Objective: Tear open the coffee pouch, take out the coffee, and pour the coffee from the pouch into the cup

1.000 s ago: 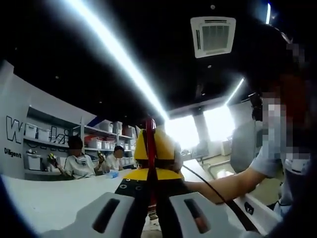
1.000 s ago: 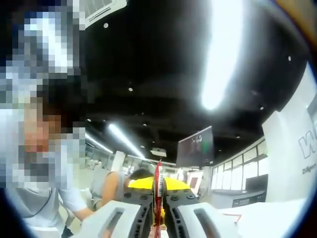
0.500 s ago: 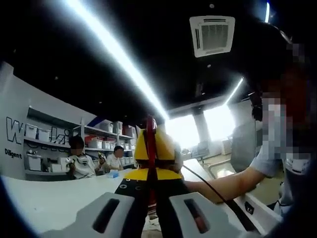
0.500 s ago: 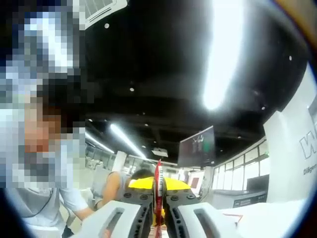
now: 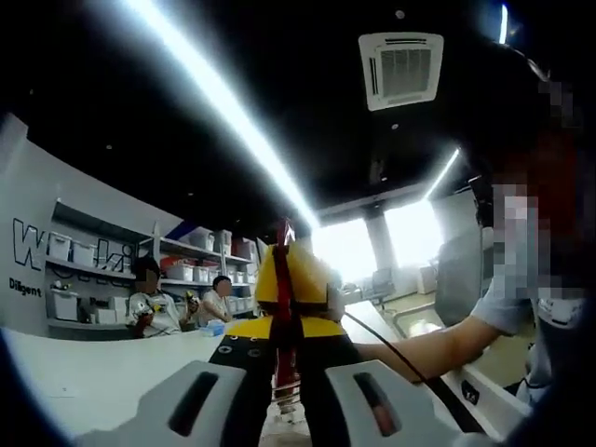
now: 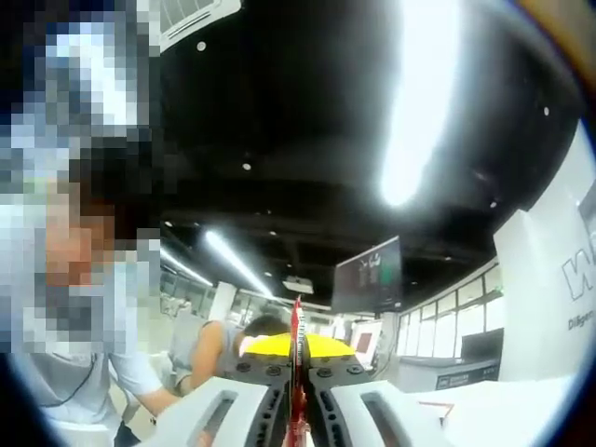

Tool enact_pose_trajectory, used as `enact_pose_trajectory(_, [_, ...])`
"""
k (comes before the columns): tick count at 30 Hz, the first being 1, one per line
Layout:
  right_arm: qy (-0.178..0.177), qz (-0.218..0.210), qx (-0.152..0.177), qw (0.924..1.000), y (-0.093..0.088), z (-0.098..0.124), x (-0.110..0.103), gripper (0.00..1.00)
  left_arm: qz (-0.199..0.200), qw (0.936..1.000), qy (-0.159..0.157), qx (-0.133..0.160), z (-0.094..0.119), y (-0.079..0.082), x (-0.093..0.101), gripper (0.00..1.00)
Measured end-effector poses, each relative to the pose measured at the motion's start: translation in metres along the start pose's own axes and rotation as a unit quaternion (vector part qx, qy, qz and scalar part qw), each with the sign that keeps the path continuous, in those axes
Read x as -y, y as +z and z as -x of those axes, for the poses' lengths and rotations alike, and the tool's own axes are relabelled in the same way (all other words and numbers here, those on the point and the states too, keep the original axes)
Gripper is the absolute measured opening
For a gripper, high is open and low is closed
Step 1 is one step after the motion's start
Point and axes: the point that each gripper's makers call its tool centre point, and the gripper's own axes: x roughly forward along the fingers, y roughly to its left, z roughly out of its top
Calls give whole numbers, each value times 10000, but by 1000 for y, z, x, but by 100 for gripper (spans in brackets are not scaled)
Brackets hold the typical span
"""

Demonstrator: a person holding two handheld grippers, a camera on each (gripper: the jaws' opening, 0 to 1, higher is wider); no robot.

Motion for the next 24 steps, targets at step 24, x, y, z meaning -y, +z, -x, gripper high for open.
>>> enact_pose_trajectory(24, [-25,100,148,9998,6,2,0,7,-65,10000,-9,2,-1,-1,2,7])
